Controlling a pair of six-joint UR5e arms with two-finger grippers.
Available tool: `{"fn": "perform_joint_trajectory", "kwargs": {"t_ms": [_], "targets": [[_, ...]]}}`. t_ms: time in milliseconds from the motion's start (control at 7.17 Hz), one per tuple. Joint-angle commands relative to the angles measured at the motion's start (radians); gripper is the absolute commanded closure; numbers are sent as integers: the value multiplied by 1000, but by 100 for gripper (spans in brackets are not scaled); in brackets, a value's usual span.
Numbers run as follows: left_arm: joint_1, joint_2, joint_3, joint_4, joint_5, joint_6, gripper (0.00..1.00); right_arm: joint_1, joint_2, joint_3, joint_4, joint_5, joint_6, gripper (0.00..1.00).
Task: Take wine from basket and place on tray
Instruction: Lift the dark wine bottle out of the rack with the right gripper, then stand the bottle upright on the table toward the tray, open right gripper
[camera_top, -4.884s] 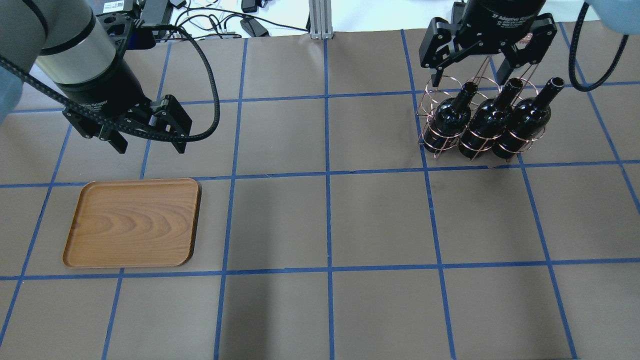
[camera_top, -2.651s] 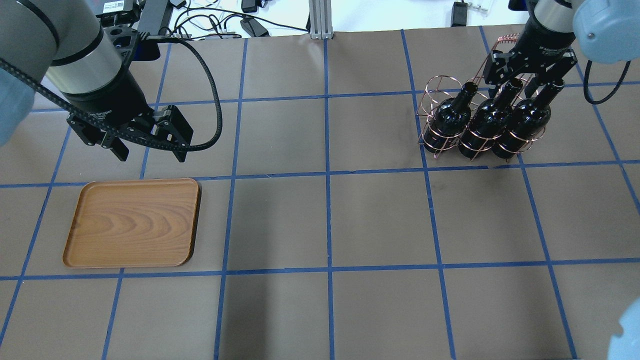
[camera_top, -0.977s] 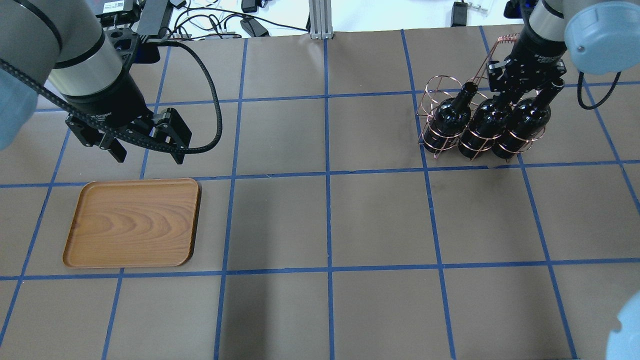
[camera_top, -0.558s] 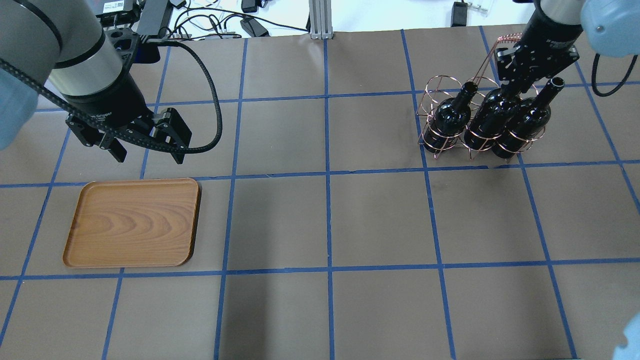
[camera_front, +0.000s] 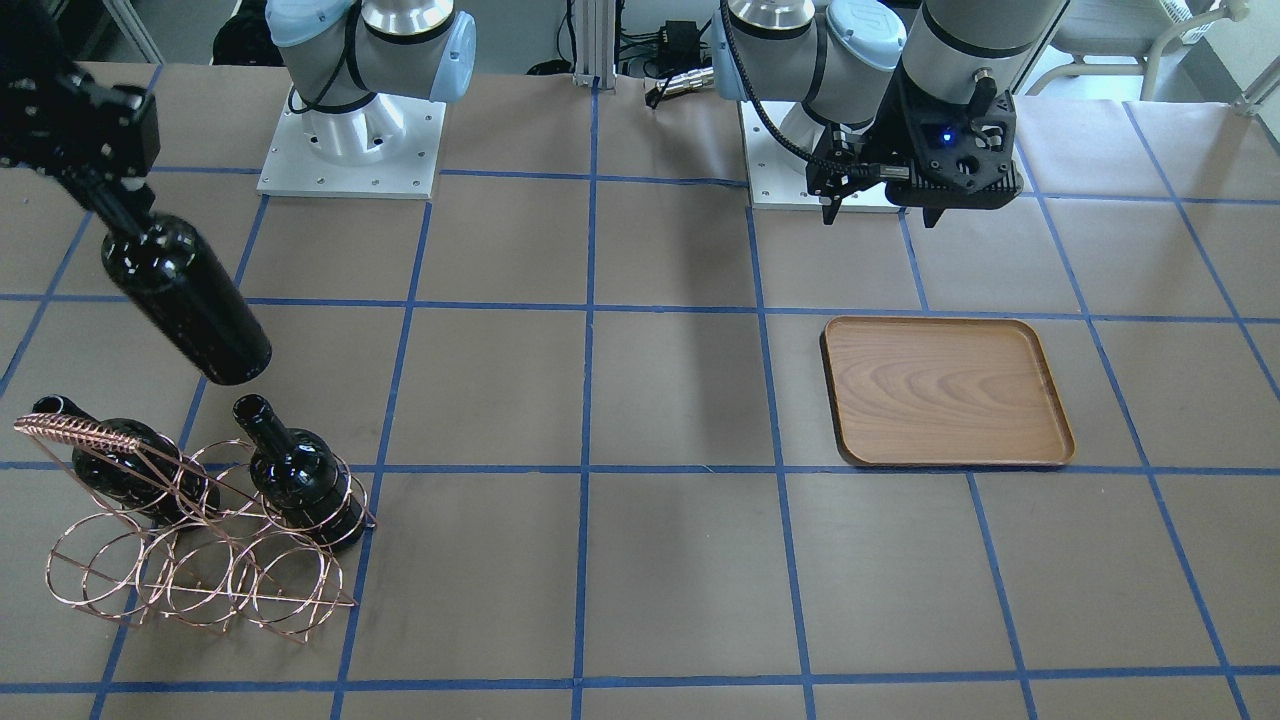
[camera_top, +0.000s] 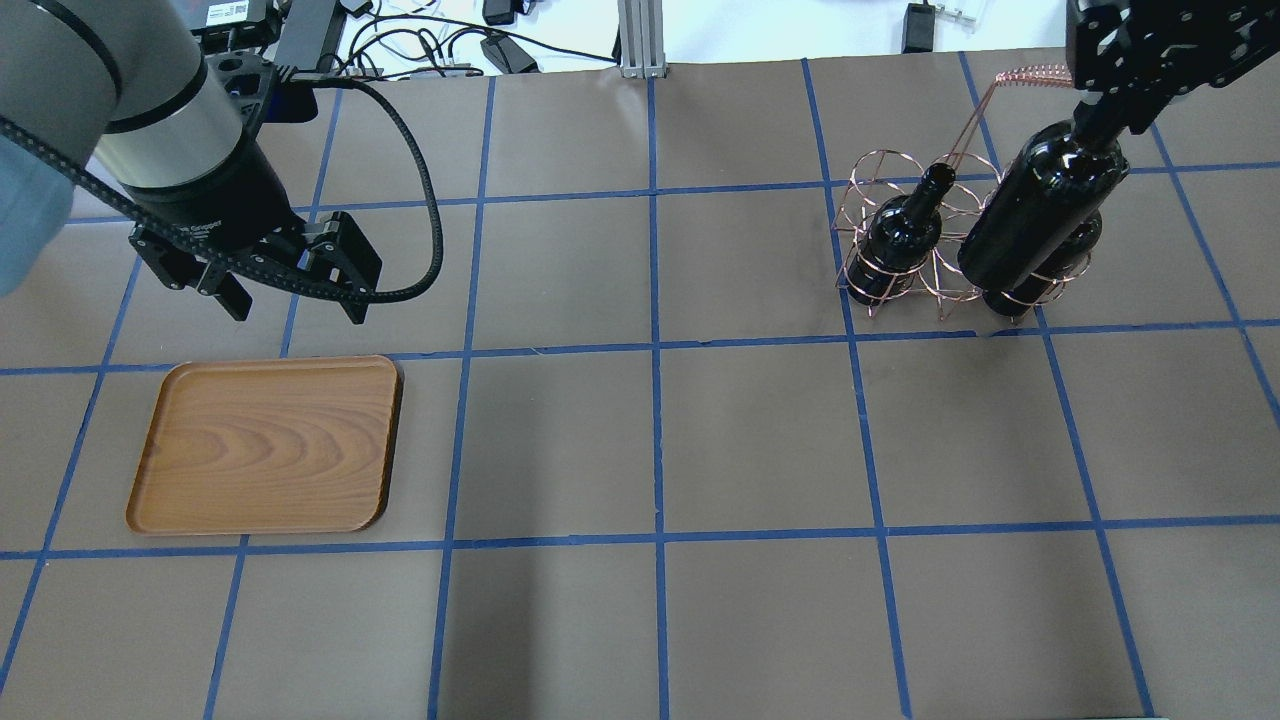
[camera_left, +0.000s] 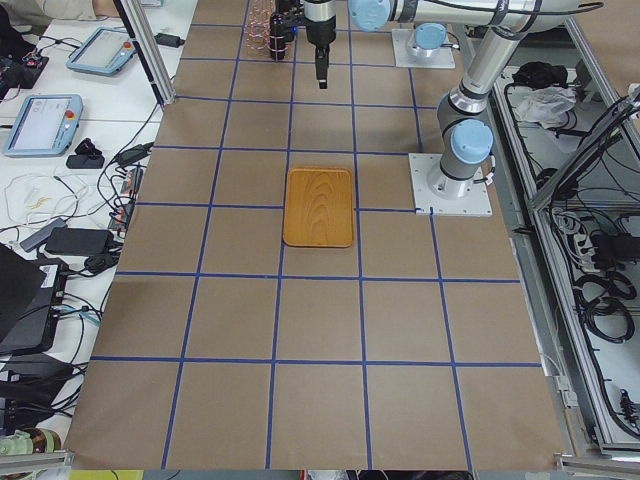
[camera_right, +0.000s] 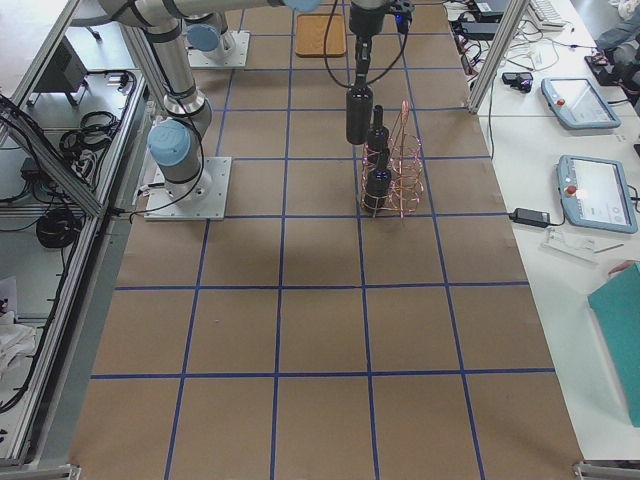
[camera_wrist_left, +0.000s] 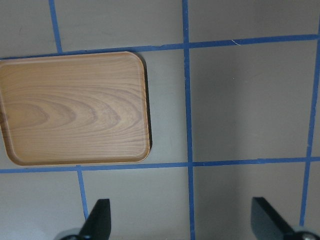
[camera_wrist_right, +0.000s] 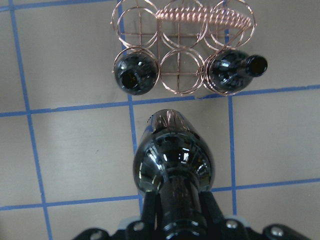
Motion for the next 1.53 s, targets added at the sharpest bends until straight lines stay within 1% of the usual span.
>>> {"fn": "perform_joint_trajectory", "kwargs": {"t_ms": [0, 140, 279, 419, 558, 698, 977, 1116, 1395], "targets": [[-1, 1, 0, -1, 2, 0, 0, 193, -43, 1, 66, 3, 296, 100], [2, 6, 3, -1, 2, 2, 0, 295, -21, 24, 54, 26, 453, 100], [17, 8, 15, 3, 8, 47, 0, 398, 19, 50, 8, 36, 558, 100], [32, 14, 15, 2, 11, 61, 0, 504, 80, 67, -85, 53, 674, 100], [35, 15, 15, 4, 11, 61, 0, 583, 141, 75, -170, 54, 753, 100], [37, 15, 15, 4, 9, 61, 0, 617, 184, 76, -237, 59, 807, 100], [46, 17, 15, 20, 11, 67, 0, 663, 246, 87, -265, 51, 873, 100], [67, 17, 15, 28, 9, 71, 0, 689, 275, 114, -341, 39, 897, 100], [77, 20, 15, 31, -3, 77, 0, 694, 289, 186, -457, 43, 896, 100]]}}
